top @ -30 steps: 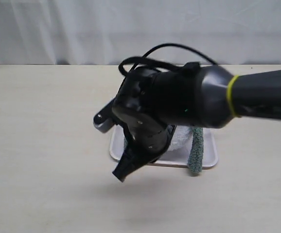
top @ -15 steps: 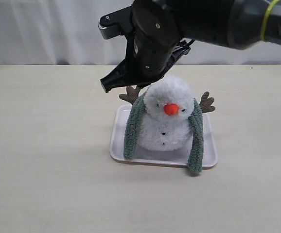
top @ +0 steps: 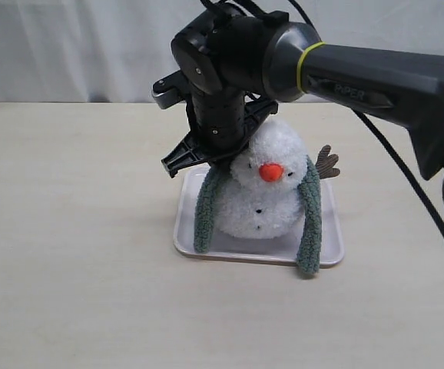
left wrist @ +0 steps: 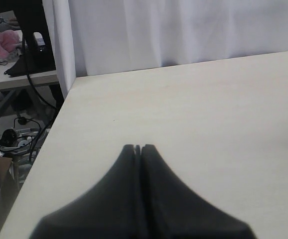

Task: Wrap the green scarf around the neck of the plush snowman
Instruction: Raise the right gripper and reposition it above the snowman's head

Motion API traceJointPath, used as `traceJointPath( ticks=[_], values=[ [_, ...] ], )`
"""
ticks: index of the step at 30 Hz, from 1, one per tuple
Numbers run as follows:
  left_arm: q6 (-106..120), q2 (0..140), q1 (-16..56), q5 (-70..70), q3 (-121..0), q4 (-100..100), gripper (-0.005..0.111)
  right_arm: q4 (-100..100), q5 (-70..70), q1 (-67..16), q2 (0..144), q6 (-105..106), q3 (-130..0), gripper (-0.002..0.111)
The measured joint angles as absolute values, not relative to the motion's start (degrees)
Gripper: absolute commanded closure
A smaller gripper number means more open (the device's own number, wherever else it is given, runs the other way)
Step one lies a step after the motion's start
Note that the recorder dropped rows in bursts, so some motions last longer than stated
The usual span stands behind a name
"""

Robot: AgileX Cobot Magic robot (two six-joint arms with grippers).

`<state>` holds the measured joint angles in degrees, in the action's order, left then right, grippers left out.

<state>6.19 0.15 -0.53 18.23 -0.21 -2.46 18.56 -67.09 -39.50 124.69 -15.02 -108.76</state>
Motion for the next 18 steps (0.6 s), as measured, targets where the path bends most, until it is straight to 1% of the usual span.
traceJointPath(
  ticks=[11,18],
  values=[
    [6.2,0.1,-0.5,18.2,-0.2,-2.5,0.107,18.6,-67.0,-39.5,126.1,-14.2,-108.9,0.104],
    [6.2,0.1,-0.5,18.2,-0.2,-2.5,0.107,18.6,-67.1,-40.9,122.4,-12.1,-108.9,0.104]
  ],
)
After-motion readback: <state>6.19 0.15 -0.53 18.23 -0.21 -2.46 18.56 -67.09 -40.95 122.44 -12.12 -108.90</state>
